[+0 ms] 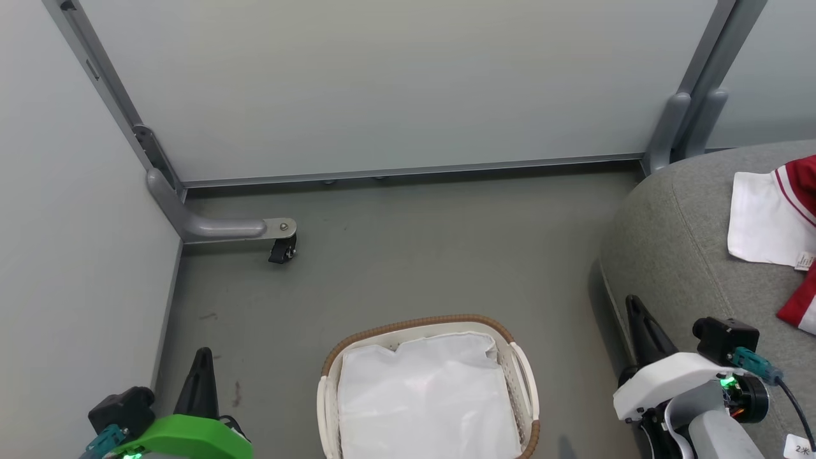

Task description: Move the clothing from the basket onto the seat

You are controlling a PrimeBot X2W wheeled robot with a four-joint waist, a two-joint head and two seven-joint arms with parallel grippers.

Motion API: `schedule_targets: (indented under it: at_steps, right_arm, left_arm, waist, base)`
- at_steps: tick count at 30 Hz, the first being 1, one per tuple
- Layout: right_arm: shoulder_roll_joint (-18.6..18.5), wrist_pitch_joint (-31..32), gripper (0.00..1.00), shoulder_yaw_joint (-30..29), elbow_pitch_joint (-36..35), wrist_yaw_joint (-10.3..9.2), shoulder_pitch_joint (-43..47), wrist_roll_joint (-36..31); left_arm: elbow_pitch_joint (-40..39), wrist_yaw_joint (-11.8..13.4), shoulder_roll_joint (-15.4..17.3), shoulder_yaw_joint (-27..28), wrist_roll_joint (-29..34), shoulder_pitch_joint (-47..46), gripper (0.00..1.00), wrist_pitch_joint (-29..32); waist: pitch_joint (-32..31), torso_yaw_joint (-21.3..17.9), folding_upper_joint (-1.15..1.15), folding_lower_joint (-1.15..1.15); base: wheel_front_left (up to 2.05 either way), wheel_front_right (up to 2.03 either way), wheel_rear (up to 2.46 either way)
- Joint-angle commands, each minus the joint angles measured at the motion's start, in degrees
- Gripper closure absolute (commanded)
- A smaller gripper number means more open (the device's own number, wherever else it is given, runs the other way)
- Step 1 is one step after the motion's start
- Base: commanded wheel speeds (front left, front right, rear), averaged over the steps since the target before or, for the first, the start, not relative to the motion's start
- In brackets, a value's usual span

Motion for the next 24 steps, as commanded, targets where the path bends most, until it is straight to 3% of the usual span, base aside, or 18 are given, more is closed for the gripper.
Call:
schedule_targets:
  at_steps: [1, 24]
  right_arm:
    - [-0.3, 0.5, 1.00, -0.3, -1.5, -0.01, -0.3, 2.8]
    - [-0.4, 5.6, 1.00, -1.9, -4.7, -0.02, 1.1, 23.7]
  left_arm:
    - [-1.2, 0.0, 0.1, 0.7, -2.5, -1.0, 1.00, 0.6]
    - [-4.1, 0.0, -0.7, 3.4, -20.5, -1.9, 1.00, 5.9]
  waist:
    - [0.0, -0.1, 0.00, 0.00]
    - [-0.3, -0.9, 0.00, 0.00]
  base:
    - [0.00, 0.00, 0.00]
    - [0.00, 0.00, 0.00]
